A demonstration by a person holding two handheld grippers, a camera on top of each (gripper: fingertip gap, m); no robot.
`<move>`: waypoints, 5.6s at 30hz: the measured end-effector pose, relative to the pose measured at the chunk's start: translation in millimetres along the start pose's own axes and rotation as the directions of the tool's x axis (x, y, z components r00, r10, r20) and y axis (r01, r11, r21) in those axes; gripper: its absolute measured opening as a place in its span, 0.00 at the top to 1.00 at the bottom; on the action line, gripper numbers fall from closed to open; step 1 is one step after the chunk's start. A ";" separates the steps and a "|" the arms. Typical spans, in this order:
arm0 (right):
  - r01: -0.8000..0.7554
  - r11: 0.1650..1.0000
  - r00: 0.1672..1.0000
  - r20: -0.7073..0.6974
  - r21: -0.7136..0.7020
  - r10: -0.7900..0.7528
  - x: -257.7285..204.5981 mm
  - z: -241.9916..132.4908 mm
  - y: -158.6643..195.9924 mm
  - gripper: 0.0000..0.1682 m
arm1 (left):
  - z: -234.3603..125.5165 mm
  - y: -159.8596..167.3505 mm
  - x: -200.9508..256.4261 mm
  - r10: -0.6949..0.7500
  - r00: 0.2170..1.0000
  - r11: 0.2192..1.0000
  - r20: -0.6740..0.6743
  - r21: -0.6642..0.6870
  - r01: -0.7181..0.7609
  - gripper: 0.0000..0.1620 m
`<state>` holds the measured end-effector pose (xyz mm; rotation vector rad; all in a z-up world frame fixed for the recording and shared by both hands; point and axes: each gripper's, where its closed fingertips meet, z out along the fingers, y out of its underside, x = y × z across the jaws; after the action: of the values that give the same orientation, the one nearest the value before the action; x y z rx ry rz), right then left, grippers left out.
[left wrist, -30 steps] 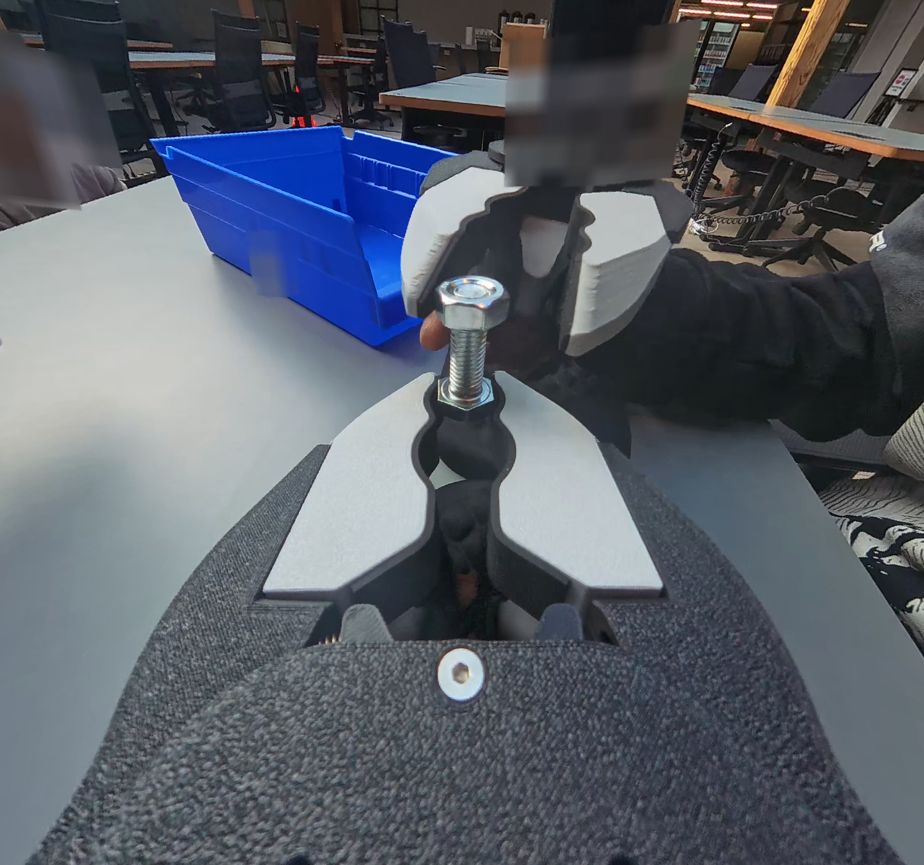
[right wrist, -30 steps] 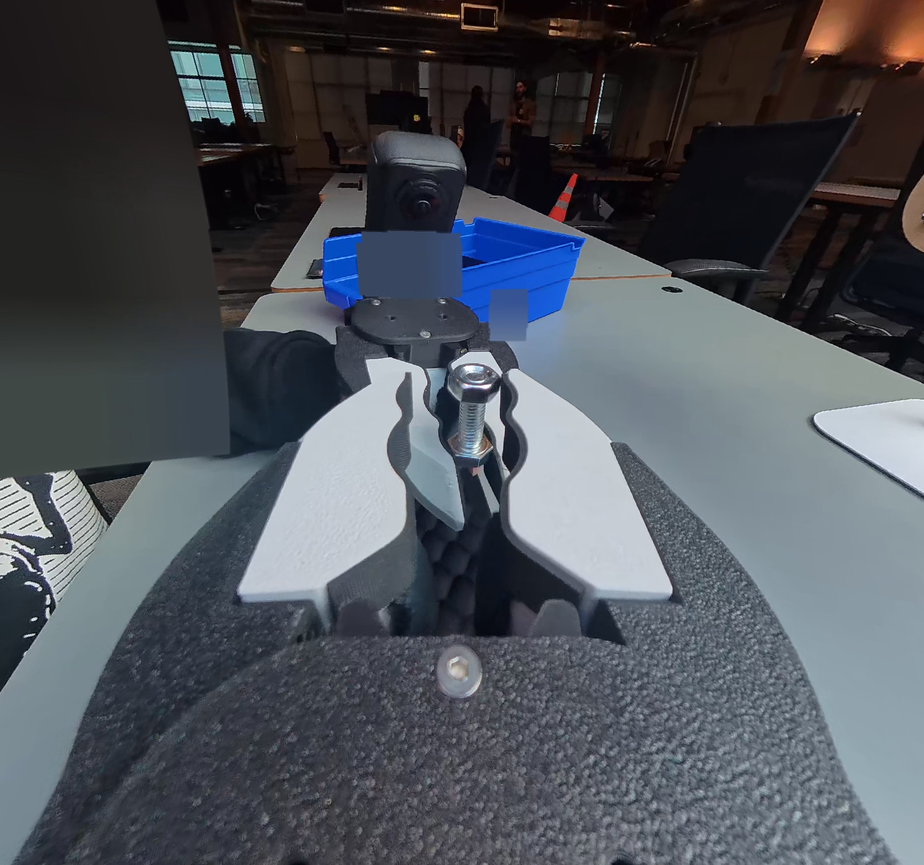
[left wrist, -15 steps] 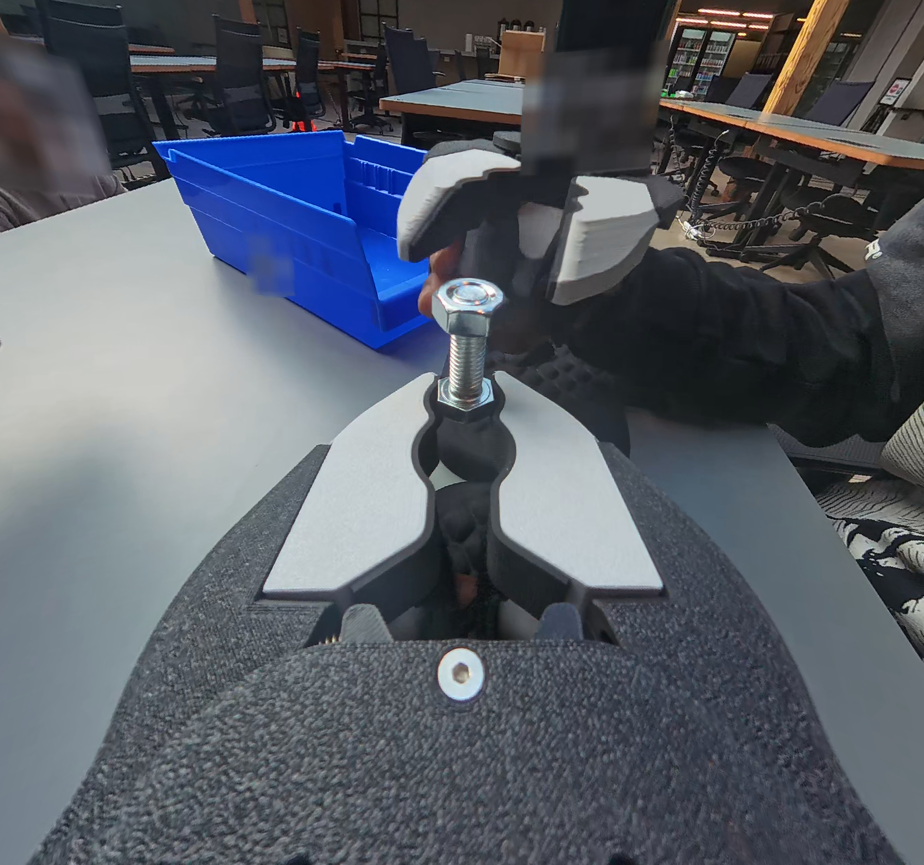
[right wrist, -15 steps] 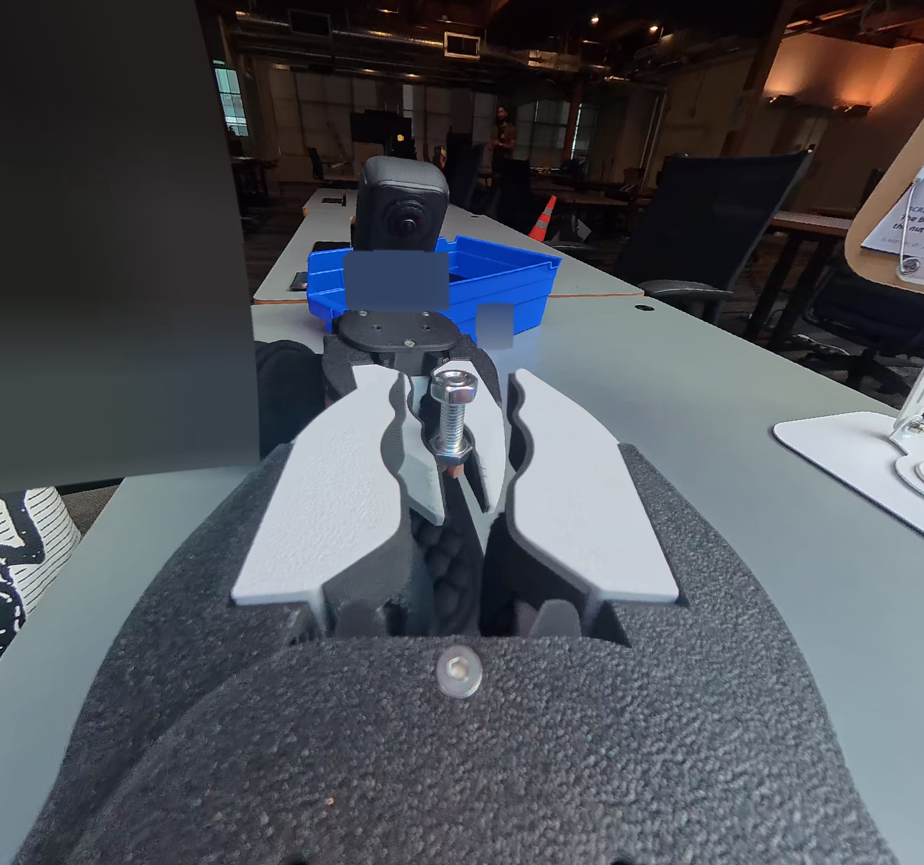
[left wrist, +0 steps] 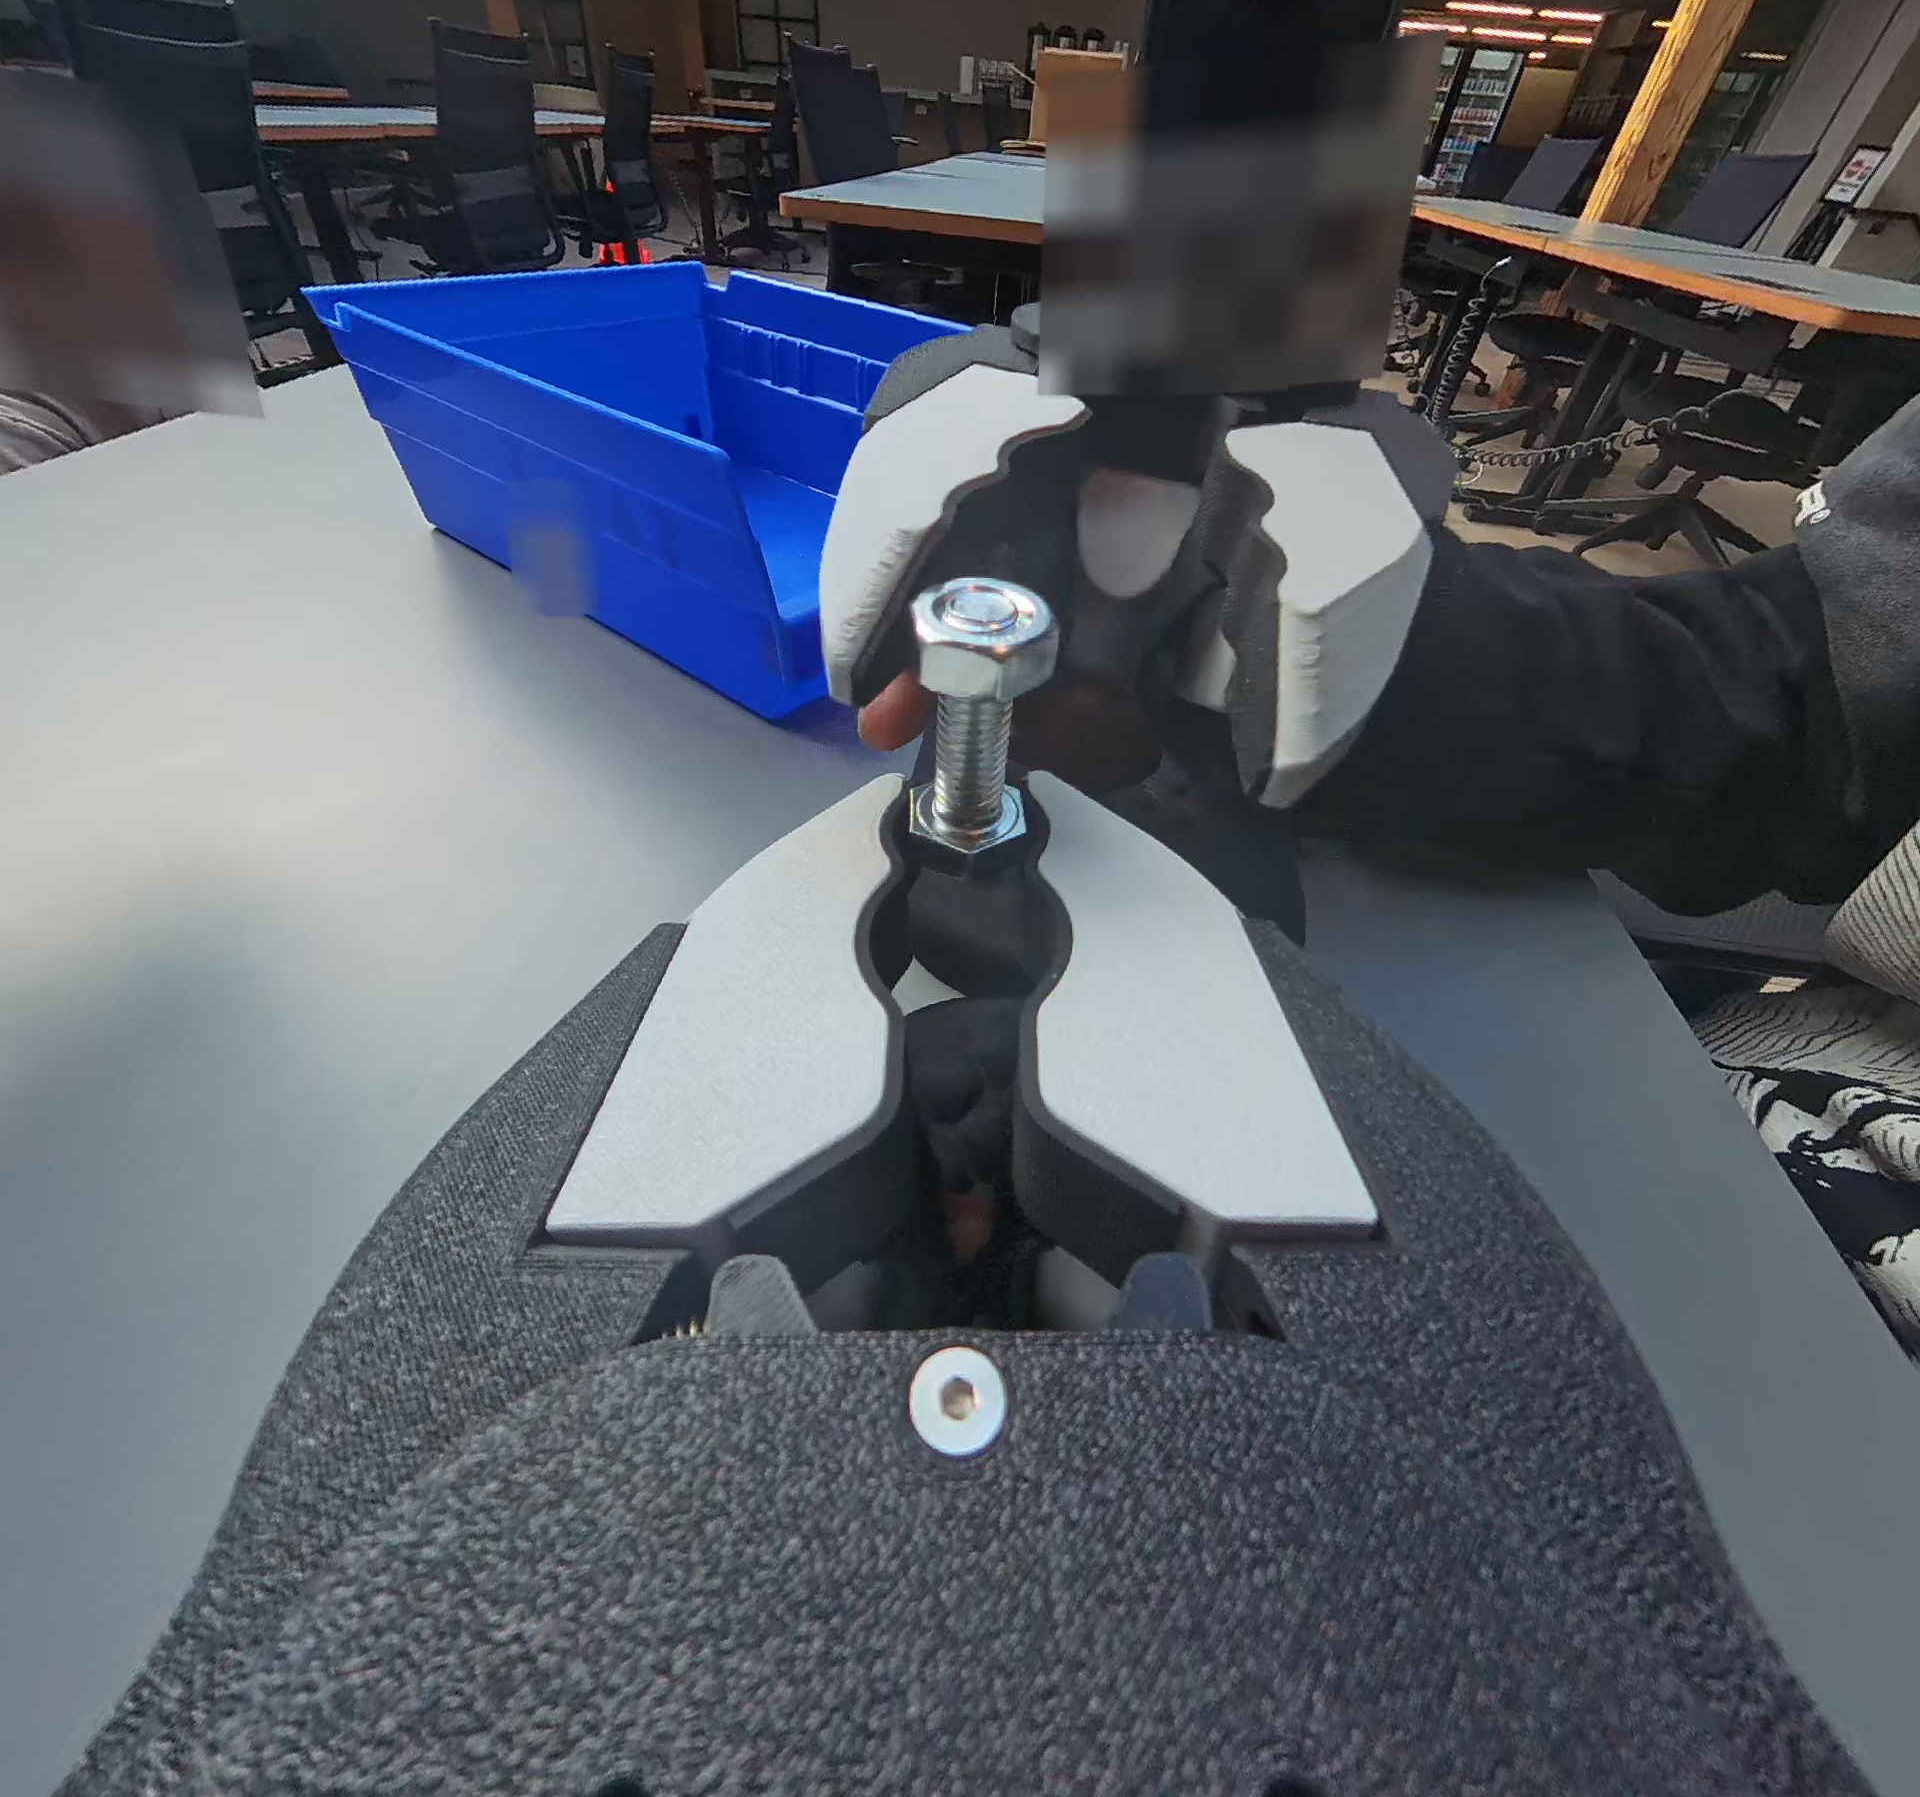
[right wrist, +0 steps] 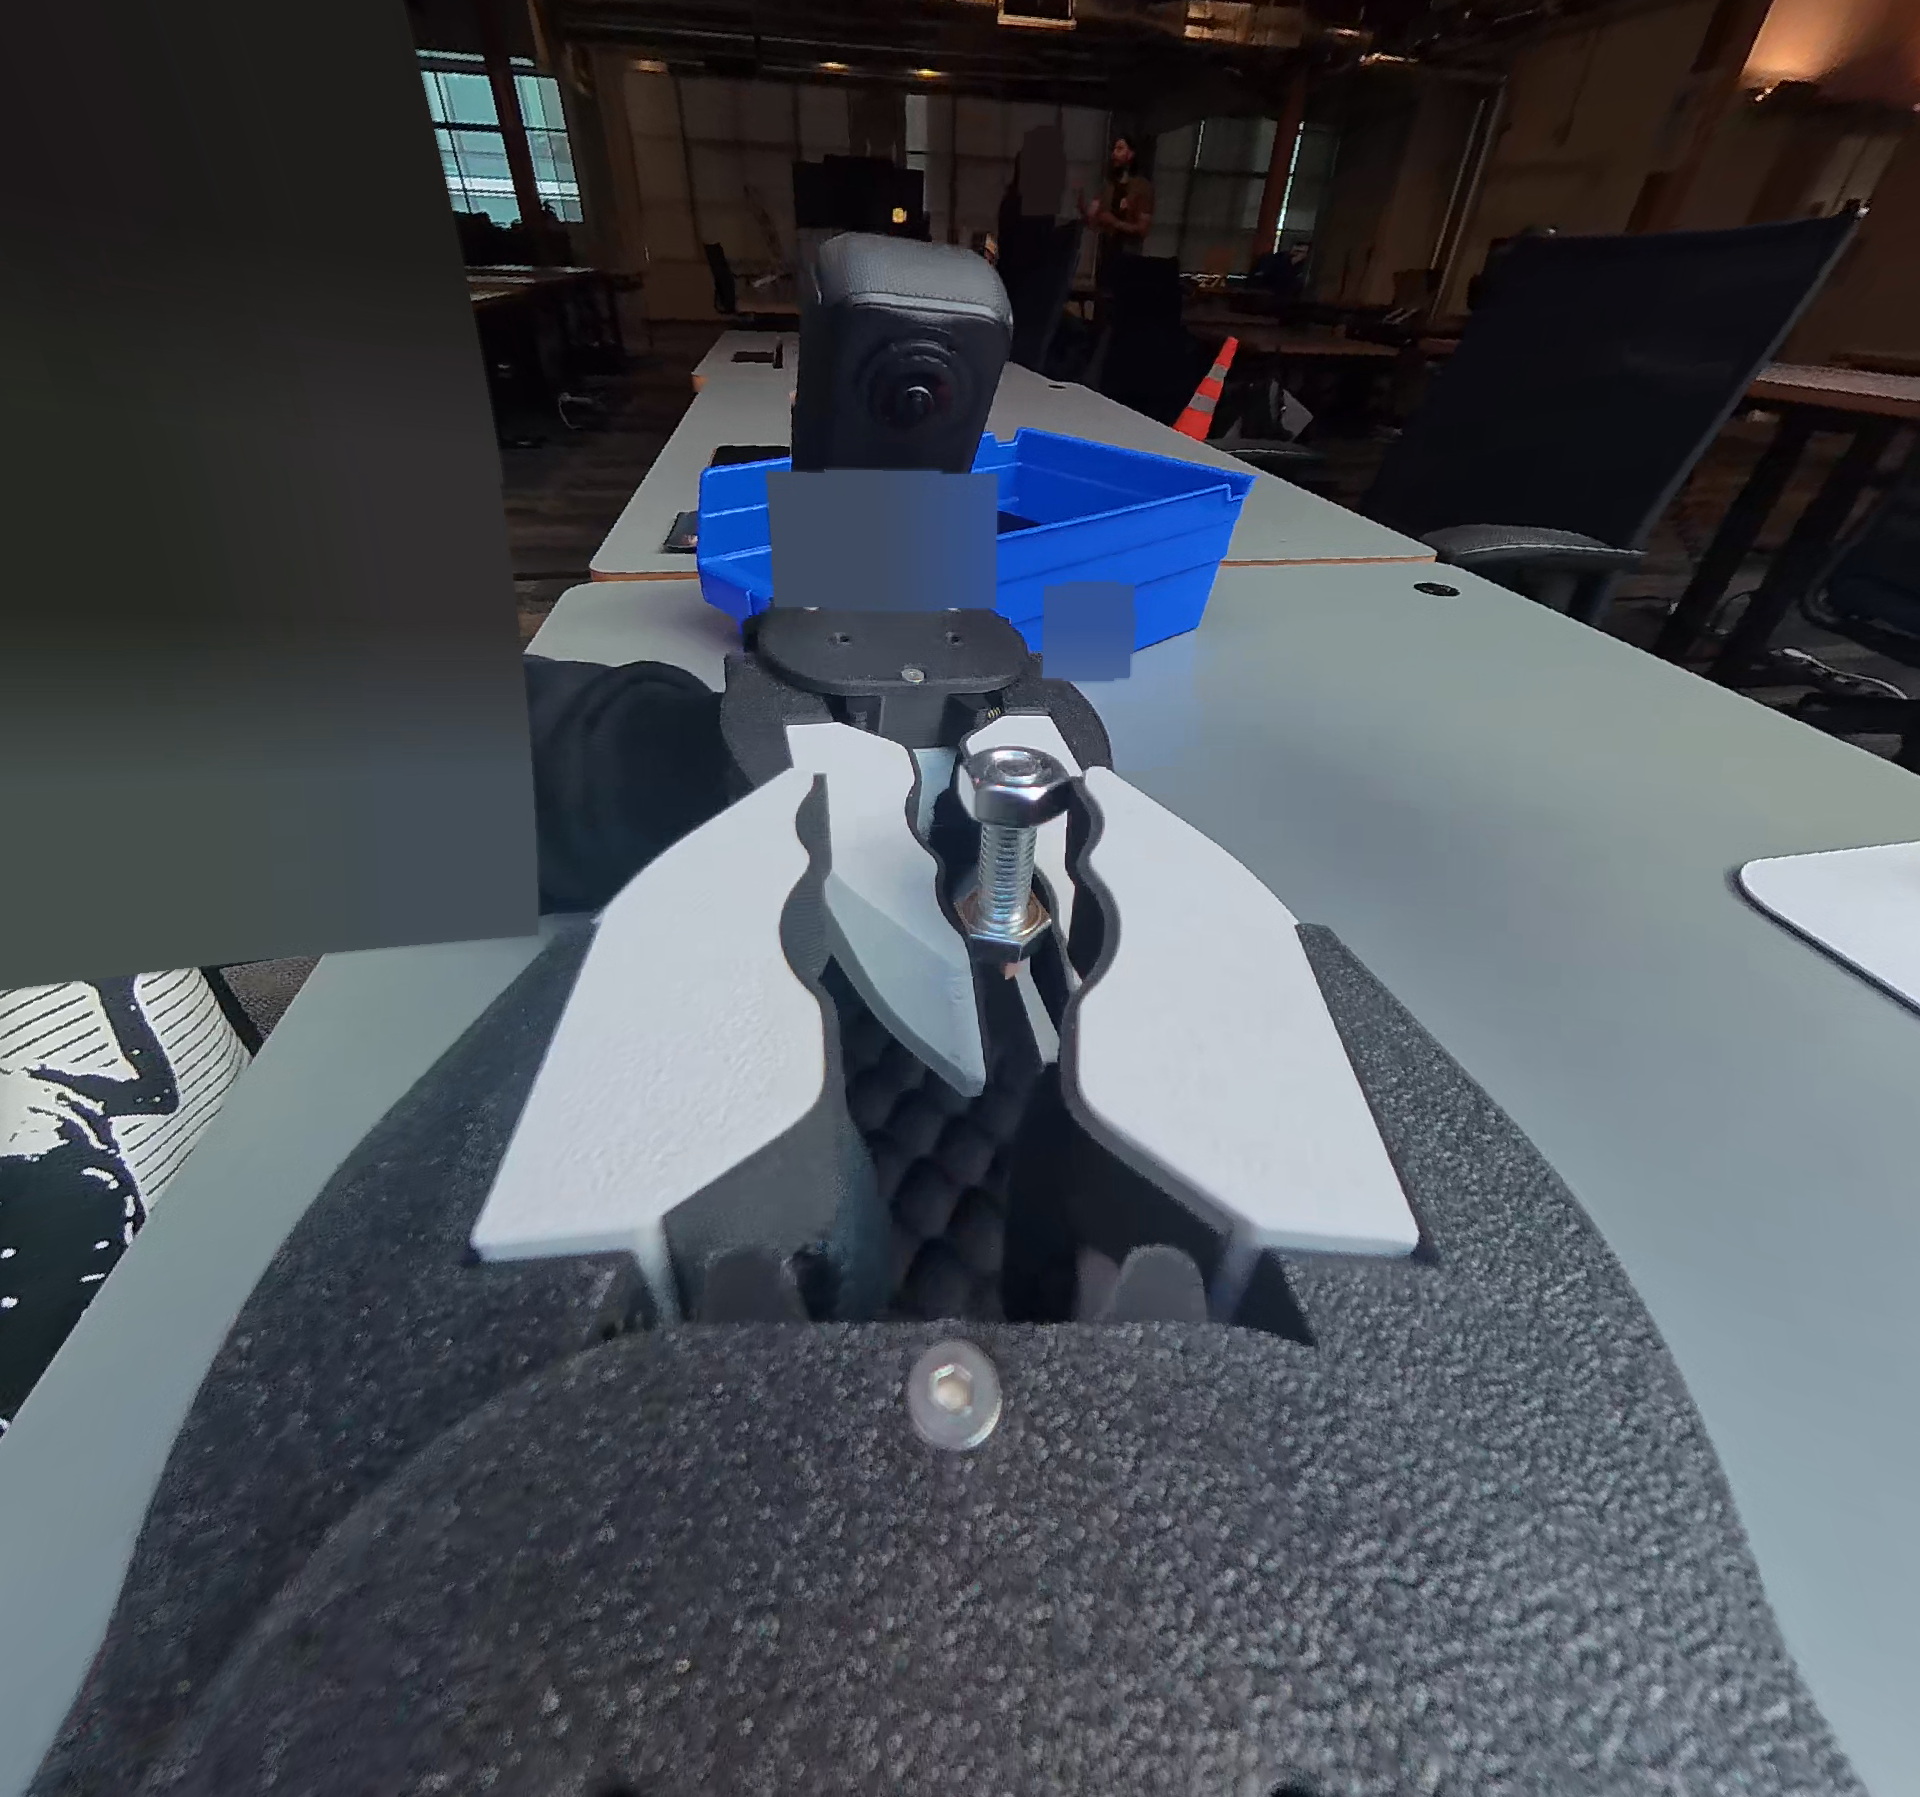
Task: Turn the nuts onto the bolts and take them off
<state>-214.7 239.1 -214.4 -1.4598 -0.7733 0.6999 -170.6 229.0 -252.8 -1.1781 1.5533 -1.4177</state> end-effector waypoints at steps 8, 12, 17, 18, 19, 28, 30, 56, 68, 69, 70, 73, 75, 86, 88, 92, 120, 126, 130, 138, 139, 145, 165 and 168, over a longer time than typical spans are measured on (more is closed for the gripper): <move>0.030 1.000 1.000 -0.001 0.006 -0.030 4.1 -19.0 -7.8 0.95 | -1.5 -1.7 -2.4 -0.014 1.000 1.000 0.007 0.014 0.014 0.89; 0.030 0.998 0.999 -0.037 0.047 -0.028 9.9 -20.9 -12.9 0.90 | -1.0 -1.1 -1.8 -0.010 1.000 1.000 0.005 0.009 0.010 0.90; 0.020 0.999 0.999 -0.028 0.030 -0.019 6.3 -6.3 -5.3 0.63 | 0.0 0.2 0.3 -0.001 1.000 1.000 -0.005 -0.002 0.001 0.90; 0.013 1.000 1.000 -0.013 0.022 -0.013 3.4 -2.4 -2.8 0.61 | 0.6 1.1 1.0 0.006 1.000 1.000 -0.005 -0.009 -0.006 0.90; 0.012 1.000 1.000 -0.003 0.013 -0.012 1.0 1.2 -0.3 0.59 | 1.4 2.1 2.1 0.013 1.000 1.000 -0.009 -0.017 -0.013 0.90; 0.027 0.999 0.998 0.052 -0.018 -0.026 -11.1 9.6 6.4 0.63 | 3.4 5.4 3.7 0.026 1.000 0.999 -0.012 -0.041 -0.026 0.90; 0.033 0.999 0.999 0.034 -0.018 -0.032 -7.6 6.3 5.0 0.66 | 2.1 3.4 2.5 0.017 1.000 0.999 -0.009 -0.027 -0.017 0.90; 0.003 1.000 1.000 0.028 0.005 -0.003 -5.1 8.5 4.0 0.60 | 2.8 5.0 5.0 0.027 0.999 0.999 -0.021 -0.038 -0.027 0.89; 0.024 1.000 0.999 0.025 -0.006 -0.024 -2.5 -1.2 2.2 0.76 | 1.2 2.6 2.9 0.012 1.000 1.000 -0.013 -0.019 -0.012 0.90; 0.027 1.000 1.000 0.016 -0.004 -0.027 -0.8 -3.6 1.0 0.78 | 0.9 2.1 3.1 0.009 1.000 1.000 -0.016 -0.016 -0.010 0.90; 0.031 0.999 0.999 0.009 -0.007 -0.031 1.0 -5.8 0.5 0.79 | 0.8 1.8 2.9 0.009 1.000 1.000 -0.016 -0.014 -0.009 0.90; 0.041 0.999 0.999 0.001 -0.016 -0.041 3.7 -12.7 -0.9 0.86 | 0.6 1.5 2.6 0.007 1.000 1.000 -0.014 -0.012 -0.007 0.90; 0.046 0.999 0.999 0.015 -0.015 -0.046 2.7 -18.0 -3.2 0.94 | 0.4 1.4 2.4 0.004 1.000 1.000 -0.013 -0.011 -0.004 0.90; 0.022 0.999 1.000 -0.014 0.026 -0.022 5.1 -6.1 -4.1 0.64 | 1.5 2.6 4.0 0.012 1.000 1.000 -0.020 -0.019 -0.013 0.90; 0.014 1.000 1.000 0.008 0.019 -0.014 0.3 0.7 -0.5 0.62 | 2.3 3.8 4.8 0.018 1.000 0.999 -0.022 -0.028 -0.019 0.90; 0.014 1.000 0.999 0.043 0.000 -0.014 -8.1 10.3 5.3 0.59 | 3.5 5.3 6.4 0.027 0.999 0.999 -0.029 -0.040 -0.028 0.90; 0.022 0.999 1.000 -0.002 0.028 -0.022 2.2 0.3 -1.1 0.61 | 2.9 4.4 6.0 0.025 0.999 0.999 -0.027 -0.035 -0.026 0.89; 0.014 1.000 0.998 0.054 0.004 -0.014 -10.0 11.7 6.4 0.60 | 3.9 6.3 8.3 0.033 0.999 0.998 -0.038 -0.047 -0.035 0.90; 0.021 1.000 0.998 0.061 -0.002 -0.020 -11.2 10.6 7.1 0.66 | 3.4 5.5 6.4 0.027 0.999 0.999 -0.028 -0.042 -0.029 0.90; 0.030 0.999 0.999 0.022 -0.024 -0.030 0.6 -6.6 4.4 0.81 | 1.1 2.1 3.1 0.008 1.000 1.000 -0.015 -0.017 -0.009 0.90; 0.030 0.999 0.999 0.016 -0.023 -0.029 2.1 -9.1 3.4 0.82 | 0.7 1.9 2.7 0.005 1.000 1.000 -0.014 -0.014 -0.005 0.90; 0.029 1.000 0.999 0.029 -0.008 -0.029 3.4 -23.9 -4.6 0.96 | 0.3 1.5 2.3 0.000 1.000 1.000 -0.016 -0.011 0.000 0.90; 0.026 1.000 0.996 0.080 -0.007 -0.025 -15.6 13.5 8.9 0.62 | 3.9 6.8 8.1 0.025 0.999 0.998 -0.040 -0.050 -0.027 0.90; 0.030 0.999 0.997 0.065 -0.012 -0.030 -12.3 10.2 8.5 0.66 | 3.2 5.7 6.6 0.023 0.999 0.999 -0.030 -0.043 -0.024 0.90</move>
<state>-229.8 235.2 -223.6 -1.4398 -0.8493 0.7237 -170.7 221.6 -258.4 -1.1651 1.6204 -1.3988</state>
